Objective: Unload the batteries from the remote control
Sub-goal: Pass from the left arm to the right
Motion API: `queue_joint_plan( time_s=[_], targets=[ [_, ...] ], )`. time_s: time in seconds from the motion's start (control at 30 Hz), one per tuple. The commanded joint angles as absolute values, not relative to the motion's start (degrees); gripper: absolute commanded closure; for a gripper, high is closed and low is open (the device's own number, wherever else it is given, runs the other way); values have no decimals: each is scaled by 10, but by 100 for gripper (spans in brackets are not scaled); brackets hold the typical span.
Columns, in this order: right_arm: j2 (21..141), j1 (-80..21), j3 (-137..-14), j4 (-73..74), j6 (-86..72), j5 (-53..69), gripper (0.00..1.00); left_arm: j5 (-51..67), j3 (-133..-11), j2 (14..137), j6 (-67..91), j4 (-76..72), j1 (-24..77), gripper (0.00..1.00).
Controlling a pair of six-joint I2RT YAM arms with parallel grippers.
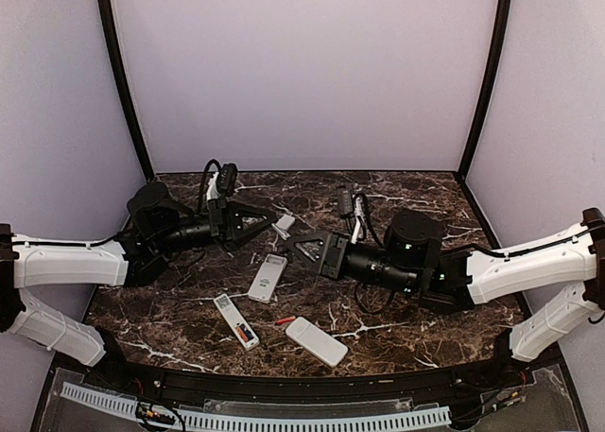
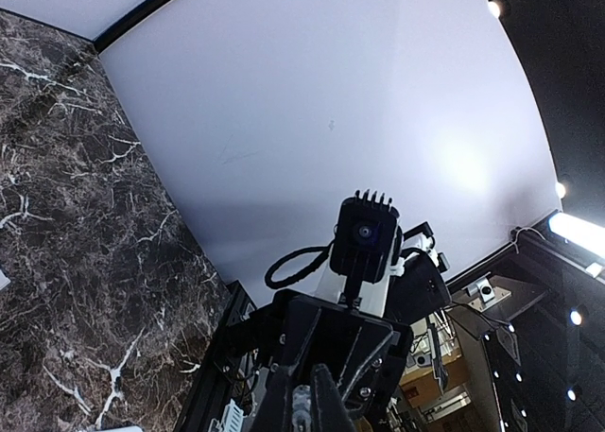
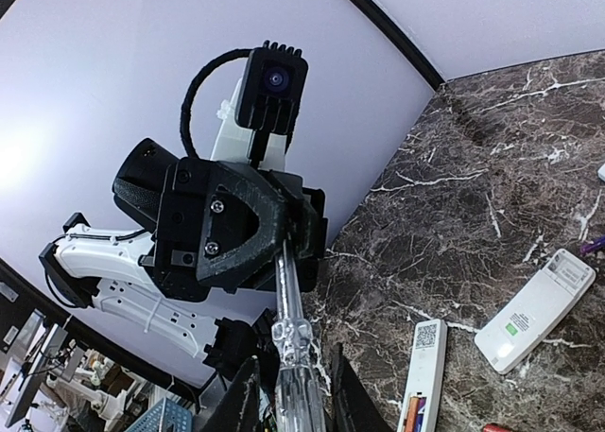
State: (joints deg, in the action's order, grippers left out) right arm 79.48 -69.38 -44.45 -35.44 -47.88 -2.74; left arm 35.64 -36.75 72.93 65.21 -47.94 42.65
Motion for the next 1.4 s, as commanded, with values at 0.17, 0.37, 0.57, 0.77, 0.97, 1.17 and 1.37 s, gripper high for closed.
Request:
queue_joint_plan(
  time_s=[0.17, 0.37, 0.57, 0.77, 0.97, 1.17, 1.37],
  targets=[
    [803, -698, -451, -379, -479, -23, 84, 351, -356, 709, 649, -492, 430, 100],
    [793, -698, -450, -359, -472, -35, 97, 357, -360, 708, 630, -461, 430, 100],
    [754, -699, -445, -279, -461, -78, 100, 324, -419, 674, 523, -239, 430, 46],
    [703, -699, -427, -201, -458, -133, 100, 215, -434, 644, 449, -16, 429, 20],
    [680, -698, -418, -173, -466, -151, 100, 178, -410, 683, 451, 27, 429, 18],
    [685, -698, -419, -164, -470, -147, 100, 163, -425, 740, 421, 47, 428, 16],
    [686, -698, -420, -155, -474, -150, 100, 170, -465, 814, 380, 92, 429, 15]
  ],
)
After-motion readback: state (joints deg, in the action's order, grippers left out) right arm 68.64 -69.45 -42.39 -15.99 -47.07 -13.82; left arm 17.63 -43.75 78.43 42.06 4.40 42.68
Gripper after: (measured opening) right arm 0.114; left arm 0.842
